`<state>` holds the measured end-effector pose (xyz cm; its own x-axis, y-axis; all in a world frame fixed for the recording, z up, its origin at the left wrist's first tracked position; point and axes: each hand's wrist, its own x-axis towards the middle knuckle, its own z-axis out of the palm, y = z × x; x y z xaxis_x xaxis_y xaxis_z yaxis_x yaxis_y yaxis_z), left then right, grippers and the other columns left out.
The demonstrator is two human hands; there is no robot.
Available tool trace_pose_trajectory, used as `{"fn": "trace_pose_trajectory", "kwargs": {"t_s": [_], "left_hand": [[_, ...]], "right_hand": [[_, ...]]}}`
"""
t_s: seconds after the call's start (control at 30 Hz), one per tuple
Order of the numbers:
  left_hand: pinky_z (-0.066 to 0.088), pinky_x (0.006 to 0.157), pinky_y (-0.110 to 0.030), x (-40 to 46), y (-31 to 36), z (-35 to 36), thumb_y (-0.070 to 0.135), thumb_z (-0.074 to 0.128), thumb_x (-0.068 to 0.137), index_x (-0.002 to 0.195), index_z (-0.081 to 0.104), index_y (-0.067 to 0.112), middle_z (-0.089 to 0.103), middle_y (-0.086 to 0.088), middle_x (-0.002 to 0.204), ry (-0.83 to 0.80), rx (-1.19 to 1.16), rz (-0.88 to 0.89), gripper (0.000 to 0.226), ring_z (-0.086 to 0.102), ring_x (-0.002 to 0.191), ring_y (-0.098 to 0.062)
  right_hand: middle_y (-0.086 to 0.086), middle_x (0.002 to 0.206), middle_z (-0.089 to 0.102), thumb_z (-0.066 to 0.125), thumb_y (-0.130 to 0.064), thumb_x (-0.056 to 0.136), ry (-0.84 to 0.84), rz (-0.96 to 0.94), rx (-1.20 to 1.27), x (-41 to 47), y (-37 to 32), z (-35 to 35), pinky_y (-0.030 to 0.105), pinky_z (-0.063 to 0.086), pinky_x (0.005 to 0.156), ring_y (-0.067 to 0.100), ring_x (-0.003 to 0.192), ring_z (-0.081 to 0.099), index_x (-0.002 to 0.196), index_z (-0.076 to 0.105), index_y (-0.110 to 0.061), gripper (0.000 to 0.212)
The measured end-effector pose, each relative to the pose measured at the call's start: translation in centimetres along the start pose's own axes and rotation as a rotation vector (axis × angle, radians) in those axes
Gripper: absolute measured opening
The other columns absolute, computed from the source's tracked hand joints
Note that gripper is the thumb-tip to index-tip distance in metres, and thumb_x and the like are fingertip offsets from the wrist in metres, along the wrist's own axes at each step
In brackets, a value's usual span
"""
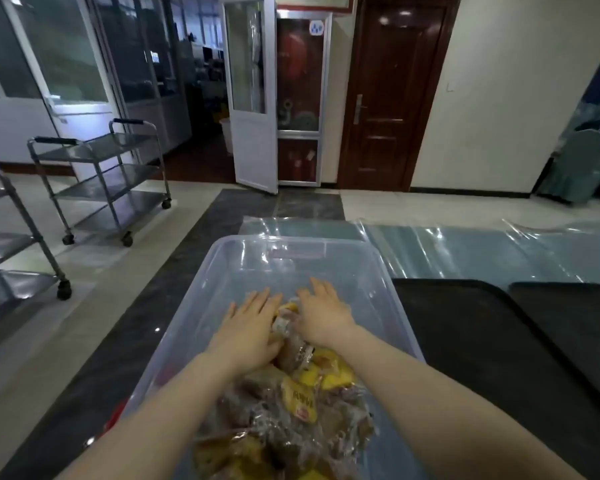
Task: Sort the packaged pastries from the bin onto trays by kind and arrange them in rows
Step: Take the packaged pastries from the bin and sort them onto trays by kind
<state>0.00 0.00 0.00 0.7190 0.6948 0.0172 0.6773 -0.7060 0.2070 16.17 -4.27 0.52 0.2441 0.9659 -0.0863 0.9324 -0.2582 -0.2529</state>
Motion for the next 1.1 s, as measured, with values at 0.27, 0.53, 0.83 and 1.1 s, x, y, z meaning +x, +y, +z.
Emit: {"fn": "trace_pose_trajectory", "kwargs": {"t_s": [0.27, 0.53, 0.83, 1.1], "left_hand": [[0.009, 0.114, -0.051, 0.4, -1.4, 2.9, 0.048, 0.055, 0.085, 0.150, -0.008, 0.023, -0.013, -0.004, 0.158, -0.309, 0.021, -0.110, 0.093, -0.003, 0.145, -0.029], [0.019, 0.114, -0.049, 0.5, -1.7, 4.1, 0.048, 0.056, 0.087, 0.144, -0.025, 0.024, -0.027, -0.011, 0.153, -0.433, -0.151, -0.333, 0.102, 0.005, 0.142, -0.040], [0.048, 0.088, -0.040, 0.7, -0.7, 3.8, 0.033, 0.078, 0.069, 0.147, 0.000, 0.018, 0.054, -0.014, 0.125, -0.298, -0.262, -0.557, 0.111, 0.055, 0.111, -0.034], [0.043, 0.065, -0.037, 0.7, -0.2, -0.4, 0.015, 0.066, 0.079, 0.135, 0.023, 0.016, 0.059, -0.011, 0.100, -0.013, -0.104, -0.394, 0.071, 0.055, 0.095, -0.032]], "right_hand": [[0.018, 0.154, 0.021, 0.052, -0.055, 0.087, -0.139, 0.105, -0.247, -0.1, 0.8, 2.7, 0.055, 0.022, 0.111, 0.038, 0.141, 0.016, 0.145, 0.033, -0.011, 0.075], [0.024, 0.148, 0.027, 0.071, -0.019, 0.077, -0.171, 0.326, -0.058, 1.3, 2.0, 1.6, 0.043, 0.038, 0.106, 0.038, 0.135, 0.034, 0.141, 0.033, -0.004, 0.075], [0.020, 0.127, 0.050, 0.072, -0.012, 0.077, -0.069, 0.343, 0.055, 1.5, 2.3, 1.1, 0.032, 0.046, 0.087, 0.031, 0.117, 0.051, 0.128, 0.046, -0.009, 0.057], [0.009, 0.107, 0.059, 0.087, -0.030, 0.064, -0.205, 0.434, 0.094, 0.8, 2.4, 0.4, 0.032, 0.049, 0.071, 0.026, 0.096, 0.059, 0.131, 0.047, -0.004, 0.083]]}}
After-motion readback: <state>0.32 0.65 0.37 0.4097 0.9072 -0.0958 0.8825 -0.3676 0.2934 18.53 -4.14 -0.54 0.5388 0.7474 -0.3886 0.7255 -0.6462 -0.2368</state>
